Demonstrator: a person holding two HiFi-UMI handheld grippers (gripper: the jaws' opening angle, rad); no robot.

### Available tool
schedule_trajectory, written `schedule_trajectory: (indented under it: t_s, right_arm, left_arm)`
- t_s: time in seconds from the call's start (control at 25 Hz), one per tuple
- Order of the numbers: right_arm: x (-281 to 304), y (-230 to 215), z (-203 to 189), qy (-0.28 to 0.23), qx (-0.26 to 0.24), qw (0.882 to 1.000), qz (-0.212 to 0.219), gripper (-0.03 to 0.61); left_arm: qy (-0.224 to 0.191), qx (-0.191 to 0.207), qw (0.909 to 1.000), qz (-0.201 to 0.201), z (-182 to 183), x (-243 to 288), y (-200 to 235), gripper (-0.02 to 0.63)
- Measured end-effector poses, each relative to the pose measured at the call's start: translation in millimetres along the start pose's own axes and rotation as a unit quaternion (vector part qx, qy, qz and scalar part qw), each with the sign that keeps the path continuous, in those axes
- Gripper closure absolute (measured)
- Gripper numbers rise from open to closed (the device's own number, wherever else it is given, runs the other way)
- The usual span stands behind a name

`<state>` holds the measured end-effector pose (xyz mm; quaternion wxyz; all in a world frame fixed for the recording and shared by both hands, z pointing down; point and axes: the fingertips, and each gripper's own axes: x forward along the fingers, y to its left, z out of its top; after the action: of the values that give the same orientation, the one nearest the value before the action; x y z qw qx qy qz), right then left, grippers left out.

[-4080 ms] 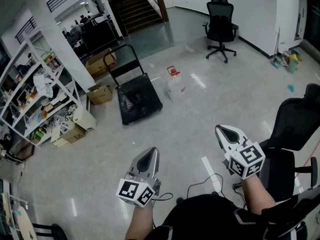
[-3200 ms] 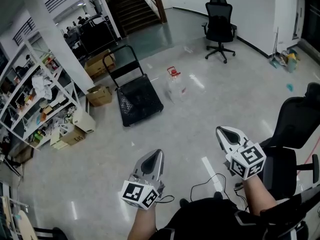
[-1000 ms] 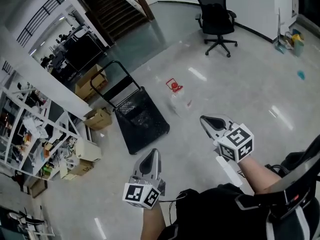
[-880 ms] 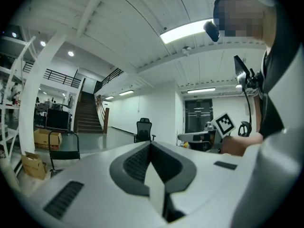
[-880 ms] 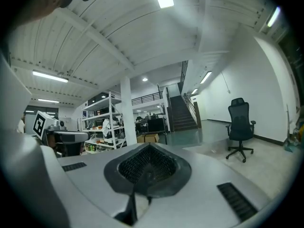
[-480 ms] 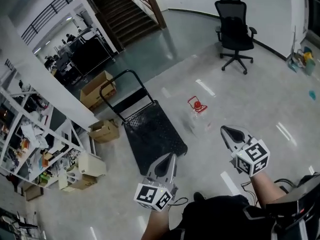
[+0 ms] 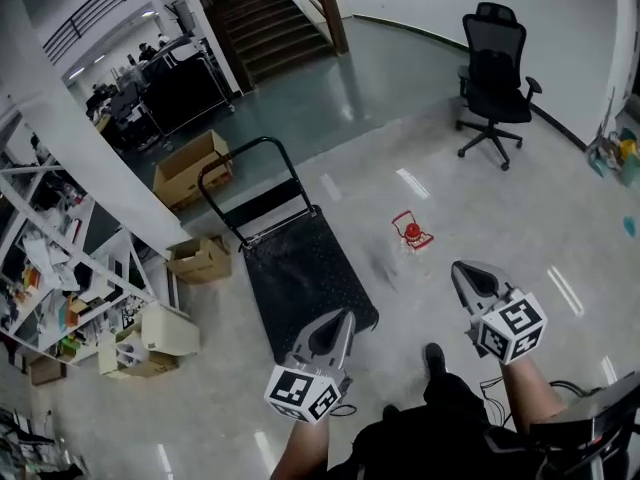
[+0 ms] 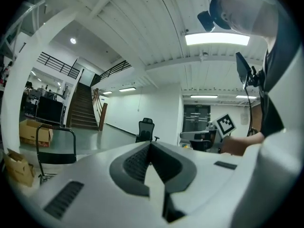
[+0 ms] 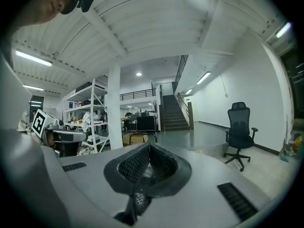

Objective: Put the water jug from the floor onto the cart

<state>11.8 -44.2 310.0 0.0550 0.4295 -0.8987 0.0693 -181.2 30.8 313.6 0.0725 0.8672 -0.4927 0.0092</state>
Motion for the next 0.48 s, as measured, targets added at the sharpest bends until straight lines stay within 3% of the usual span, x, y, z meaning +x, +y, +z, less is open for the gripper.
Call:
schedule_trajectory:
  t_s: [0.24, 0.48]
  right_arm:
    - [85.7, -55.7, -5.5, -0.001, 0.005, 1.0, 0.031, 0.577]
    - [187.9, -147.5, 8.3, 0.004, 0.018, 0.998, 0.055, 0.577]
  left_arm:
    - [0.002, 0.017, 0.9992, 0.037, 2.1, 72.3, 53.0, 0.617]
    - [0.019, 0.009, 0.998, 0.06, 15.2, 182.7, 102.2, 0.617]
